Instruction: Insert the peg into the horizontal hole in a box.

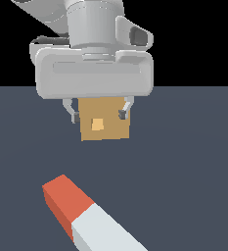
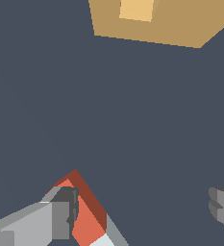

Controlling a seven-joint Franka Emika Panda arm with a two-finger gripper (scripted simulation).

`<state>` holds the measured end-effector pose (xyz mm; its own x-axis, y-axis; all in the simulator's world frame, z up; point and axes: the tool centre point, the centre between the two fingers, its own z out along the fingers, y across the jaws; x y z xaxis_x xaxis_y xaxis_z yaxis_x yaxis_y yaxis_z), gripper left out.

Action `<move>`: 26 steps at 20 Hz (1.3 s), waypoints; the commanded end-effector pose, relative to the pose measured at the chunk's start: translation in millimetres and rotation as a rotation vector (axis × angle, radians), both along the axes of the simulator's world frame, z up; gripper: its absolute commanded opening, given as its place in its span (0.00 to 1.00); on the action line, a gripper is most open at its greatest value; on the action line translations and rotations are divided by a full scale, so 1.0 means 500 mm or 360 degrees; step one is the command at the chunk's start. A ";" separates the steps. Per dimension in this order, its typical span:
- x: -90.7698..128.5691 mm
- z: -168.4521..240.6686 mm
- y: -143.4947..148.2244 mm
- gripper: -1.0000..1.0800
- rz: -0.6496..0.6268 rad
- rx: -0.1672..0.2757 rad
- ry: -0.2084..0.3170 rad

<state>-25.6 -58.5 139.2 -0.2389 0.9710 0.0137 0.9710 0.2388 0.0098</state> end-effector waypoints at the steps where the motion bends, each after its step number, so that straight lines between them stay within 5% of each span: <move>1: -0.005 -0.011 -0.024 0.96 0.0076 -0.0002 0.0000; 26: 0.023 -0.120 -0.263 0.96 0.0822 -0.0022 0.0002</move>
